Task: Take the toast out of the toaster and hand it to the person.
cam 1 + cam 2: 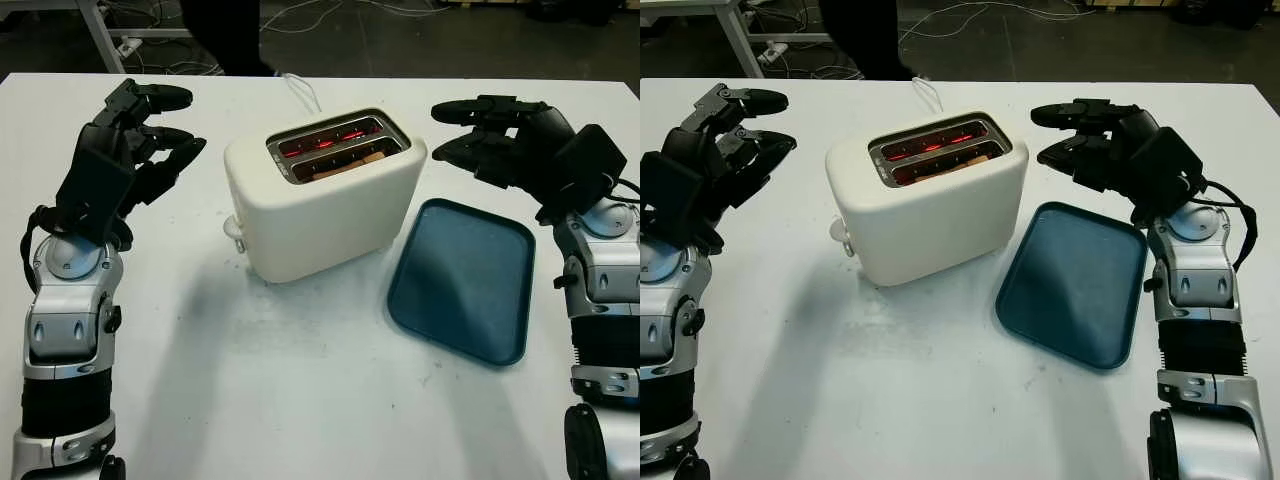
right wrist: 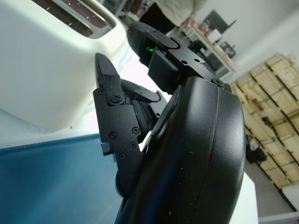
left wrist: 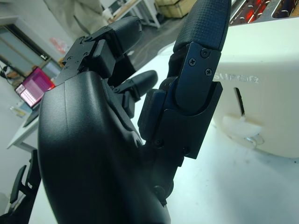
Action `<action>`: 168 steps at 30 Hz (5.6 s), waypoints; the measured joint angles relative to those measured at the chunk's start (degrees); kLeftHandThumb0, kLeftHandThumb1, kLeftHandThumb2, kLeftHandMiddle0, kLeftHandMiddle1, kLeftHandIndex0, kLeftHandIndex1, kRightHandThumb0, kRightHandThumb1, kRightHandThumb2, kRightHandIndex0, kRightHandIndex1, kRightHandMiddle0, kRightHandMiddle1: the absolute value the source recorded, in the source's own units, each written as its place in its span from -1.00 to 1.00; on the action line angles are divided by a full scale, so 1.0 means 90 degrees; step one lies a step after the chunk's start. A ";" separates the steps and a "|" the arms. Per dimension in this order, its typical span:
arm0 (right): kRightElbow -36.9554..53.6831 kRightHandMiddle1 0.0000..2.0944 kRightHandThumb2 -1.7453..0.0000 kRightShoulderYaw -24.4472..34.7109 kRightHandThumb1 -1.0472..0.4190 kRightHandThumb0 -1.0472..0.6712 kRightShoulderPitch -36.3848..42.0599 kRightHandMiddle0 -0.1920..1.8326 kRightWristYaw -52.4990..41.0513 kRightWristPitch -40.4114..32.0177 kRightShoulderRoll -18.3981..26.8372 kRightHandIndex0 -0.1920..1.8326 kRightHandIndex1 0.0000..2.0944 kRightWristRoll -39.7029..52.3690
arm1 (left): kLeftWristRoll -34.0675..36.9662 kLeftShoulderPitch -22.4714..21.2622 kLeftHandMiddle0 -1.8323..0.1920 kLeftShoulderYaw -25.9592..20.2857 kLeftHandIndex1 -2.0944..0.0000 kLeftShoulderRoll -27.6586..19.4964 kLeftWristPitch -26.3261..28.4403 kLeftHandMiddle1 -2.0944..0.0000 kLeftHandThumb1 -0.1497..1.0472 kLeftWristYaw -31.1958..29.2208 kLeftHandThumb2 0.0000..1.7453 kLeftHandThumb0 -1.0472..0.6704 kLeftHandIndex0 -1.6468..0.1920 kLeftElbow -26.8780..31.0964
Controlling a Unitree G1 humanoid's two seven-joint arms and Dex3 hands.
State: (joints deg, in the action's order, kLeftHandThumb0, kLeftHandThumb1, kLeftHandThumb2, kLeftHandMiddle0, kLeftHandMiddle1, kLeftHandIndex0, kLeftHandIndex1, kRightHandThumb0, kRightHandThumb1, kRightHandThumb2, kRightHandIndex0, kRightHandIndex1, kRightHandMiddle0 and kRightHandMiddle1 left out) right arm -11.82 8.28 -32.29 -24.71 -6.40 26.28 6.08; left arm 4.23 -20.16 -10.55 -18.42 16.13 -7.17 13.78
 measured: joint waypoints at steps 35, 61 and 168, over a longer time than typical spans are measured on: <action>0.0278 -0.91 1.00 -0.0189 -0.77 0.27 -0.0218 0.03 0.0392 0.0253 0.0265 -0.16 -0.33 -0.0773 | -0.0138 -0.0018 0.54 -0.0030 0.09 -0.0110 0.0035 -0.11 0.79 0.0079 -0.93 -0.79 0.51 0.0132; 0.0228 -0.93 1.00 -0.0237 -0.77 0.21 -0.0334 0.05 0.0284 0.0248 0.0264 -0.14 -0.40 -0.0744 | -0.0272 -0.0091 0.53 0.0135 0.11 -0.0114 0.0085 -0.08 0.79 0.0154 -0.96 -0.77 0.49 0.0137; 0.0838 -1.00 0.99 -0.0562 -0.79 -0.10 -0.0322 -0.06 0.0776 -0.0484 -0.0176 -0.36 -0.30 -0.1024 | 0.0208 -0.0049 0.58 -0.0243 0.08 -0.0165 -0.0138 -0.14 0.77 -0.0261 -1.00 -0.71 0.52 -0.0034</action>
State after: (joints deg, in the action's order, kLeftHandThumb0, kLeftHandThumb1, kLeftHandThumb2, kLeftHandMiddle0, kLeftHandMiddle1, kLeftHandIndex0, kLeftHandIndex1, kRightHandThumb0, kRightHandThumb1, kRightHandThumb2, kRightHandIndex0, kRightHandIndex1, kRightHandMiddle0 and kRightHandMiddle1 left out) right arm -4.28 3.22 -35.20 -17.72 -10.75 24.70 -3.14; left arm 6.10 -20.60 -12.74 -19.91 14.88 -9.52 13.47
